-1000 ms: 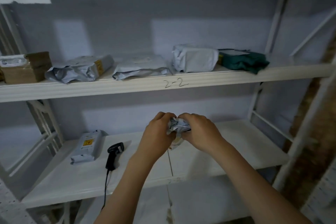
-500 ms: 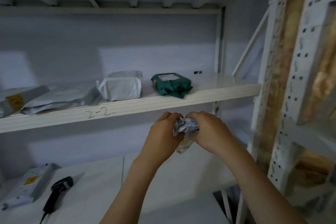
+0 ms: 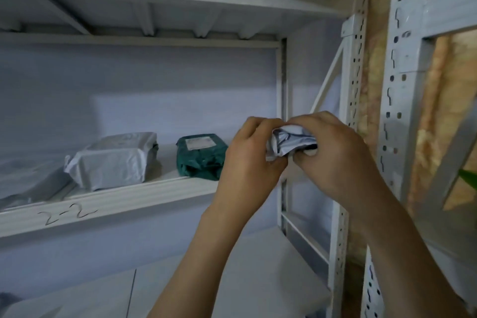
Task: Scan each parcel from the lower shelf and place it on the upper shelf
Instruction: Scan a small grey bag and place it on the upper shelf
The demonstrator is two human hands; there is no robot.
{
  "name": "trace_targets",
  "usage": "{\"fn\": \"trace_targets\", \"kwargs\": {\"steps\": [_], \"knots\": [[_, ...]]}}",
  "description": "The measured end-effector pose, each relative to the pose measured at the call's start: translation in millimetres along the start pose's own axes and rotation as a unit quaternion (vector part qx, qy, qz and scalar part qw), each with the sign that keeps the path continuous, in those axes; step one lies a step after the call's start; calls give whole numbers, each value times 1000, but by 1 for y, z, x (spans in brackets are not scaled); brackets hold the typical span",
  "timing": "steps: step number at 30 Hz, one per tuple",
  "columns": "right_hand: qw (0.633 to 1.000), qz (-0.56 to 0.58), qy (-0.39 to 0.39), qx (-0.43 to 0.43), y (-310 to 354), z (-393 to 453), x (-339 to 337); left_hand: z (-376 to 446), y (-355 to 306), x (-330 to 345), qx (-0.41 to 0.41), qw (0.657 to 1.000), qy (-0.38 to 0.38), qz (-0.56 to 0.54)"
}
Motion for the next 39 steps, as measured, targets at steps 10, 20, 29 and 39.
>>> {"fn": "trace_targets", "kwargs": {"steps": [10,20,29,39], "knots": [[999,30,-20,-1,-47,63,96,30,98,50,-8,998,20,67],[997,73,11,18,-95,75,153,15,122,106,-67,988,101,97],[979,63,169,98,-128,67,188,4,132,138,-97,979,156,93],[964,53,231,117,-139,66,199,-3,148,147,-149,972,145,108]]}}
Point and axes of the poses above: each hand's wrist, its own z-axis towards the middle knuckle, its own x-axis out of the palm, y = z × x, the point moved 9 cm from there along z, towards the middle knuckle, and after that the axes turned 8 degrees about x, right-handed, at the moved point
